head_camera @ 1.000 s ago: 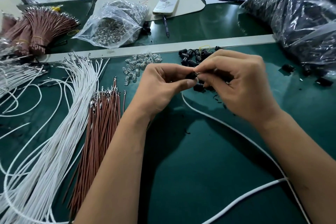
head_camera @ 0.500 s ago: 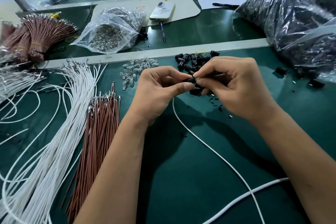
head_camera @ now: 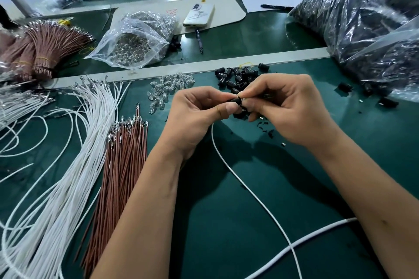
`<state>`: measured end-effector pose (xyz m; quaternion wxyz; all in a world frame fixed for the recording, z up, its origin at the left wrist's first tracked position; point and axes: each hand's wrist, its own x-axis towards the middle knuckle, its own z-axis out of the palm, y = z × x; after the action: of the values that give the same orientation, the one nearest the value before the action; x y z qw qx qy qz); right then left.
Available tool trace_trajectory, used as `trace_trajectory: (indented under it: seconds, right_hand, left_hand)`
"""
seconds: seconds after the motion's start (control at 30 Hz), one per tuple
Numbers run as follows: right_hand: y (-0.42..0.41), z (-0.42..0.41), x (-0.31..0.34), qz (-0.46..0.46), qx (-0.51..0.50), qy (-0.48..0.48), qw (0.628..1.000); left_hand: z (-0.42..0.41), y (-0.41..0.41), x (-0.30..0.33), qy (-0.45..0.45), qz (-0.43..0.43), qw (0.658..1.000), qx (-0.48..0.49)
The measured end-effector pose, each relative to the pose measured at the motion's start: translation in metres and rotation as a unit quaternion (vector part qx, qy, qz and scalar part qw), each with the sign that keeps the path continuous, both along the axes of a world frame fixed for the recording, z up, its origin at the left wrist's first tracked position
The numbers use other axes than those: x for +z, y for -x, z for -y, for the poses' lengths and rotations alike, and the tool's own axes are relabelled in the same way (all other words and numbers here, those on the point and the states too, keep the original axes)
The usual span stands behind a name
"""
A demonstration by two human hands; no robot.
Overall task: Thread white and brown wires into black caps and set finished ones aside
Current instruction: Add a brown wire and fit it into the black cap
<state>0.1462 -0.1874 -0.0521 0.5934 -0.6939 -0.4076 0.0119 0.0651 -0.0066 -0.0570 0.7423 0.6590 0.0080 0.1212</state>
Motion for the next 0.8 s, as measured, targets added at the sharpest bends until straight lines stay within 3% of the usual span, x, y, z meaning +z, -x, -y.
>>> trace_trajectory:
  seconds: [0.47, 0.8]
  right_hand:
    - [0.0064, -0.0056, 0.0021, -0.153, -0.018, -0.052, 0.987]
    - [0.0019, -0.0008, -0.0005, -0.052, -0.024, 0.034, 0.998]
  left_hand:
    - [-0.0001, -0.0007, 0.0068, -0.028, 0.038, 0.999, 0.026]
    - [-0.0033, 0.0001, 0.0064, -0.087, -0.010, 0.996, 0.028]
